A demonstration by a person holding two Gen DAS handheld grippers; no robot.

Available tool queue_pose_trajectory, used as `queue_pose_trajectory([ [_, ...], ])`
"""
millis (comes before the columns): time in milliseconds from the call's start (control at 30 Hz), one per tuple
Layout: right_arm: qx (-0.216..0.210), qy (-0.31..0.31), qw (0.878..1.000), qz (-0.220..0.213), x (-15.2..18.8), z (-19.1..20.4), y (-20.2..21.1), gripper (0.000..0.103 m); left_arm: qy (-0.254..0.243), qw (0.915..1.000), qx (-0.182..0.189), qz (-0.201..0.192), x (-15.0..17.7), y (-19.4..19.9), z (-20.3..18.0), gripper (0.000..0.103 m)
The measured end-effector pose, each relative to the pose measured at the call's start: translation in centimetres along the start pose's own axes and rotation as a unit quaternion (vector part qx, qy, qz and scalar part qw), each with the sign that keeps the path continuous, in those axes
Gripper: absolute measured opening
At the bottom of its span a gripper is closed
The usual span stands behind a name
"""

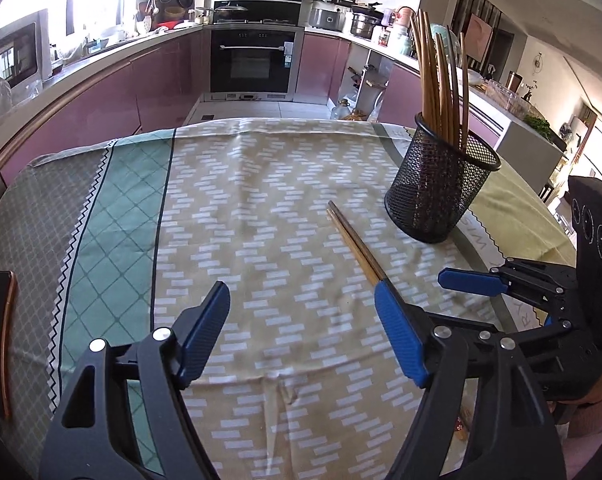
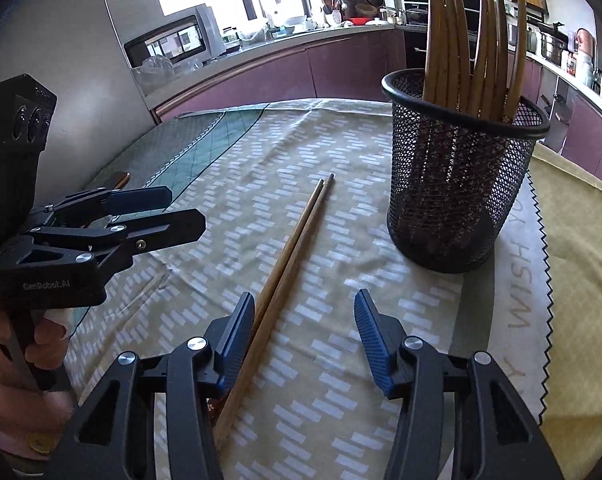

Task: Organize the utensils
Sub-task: 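Lower both open grippers onto the two chopsticks lying on the cloth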

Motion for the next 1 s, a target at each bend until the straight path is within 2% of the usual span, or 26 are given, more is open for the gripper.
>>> queue_pose_trajectory([
  [300,0.021,0.009,1.000,0.004,0.1,0.1,-0.6,0.047,0.000,1.0000,0.006,0.005,0.4,-0.4,-0.2,0.071],
  [433,0.021,-0.001,1.000,0.004,-0.1,-0.2,-0.7,0.040,-0.005,0.9999,0.008,0.006,0.4,-0.6,-0.6,0.071],
  [633,0.007,-0.019,1.000,0.008,0.0,-0.9,-0.4,0.031,-0.016,0.9997,0.014,0.014,0.6,-1.3,-1.5,0.068],
  [1000,-0.004,-0.030,0.999,0.012,-0.2,-1.6,-0.3,0.027,-0.047,0.9976,0.033,0.038,0.8,-3.1,-4.3,0.059],
])
Point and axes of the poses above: each gripper's, at about its wrist camera, not at the fingertips, and y roughly against the way its jaws point, z to its left, x to its underside, the point moved 8 cm from there along -y, roughly the way its jaws point, and after that the axes turned 5 degrees about -y, right-handed, at the moved point
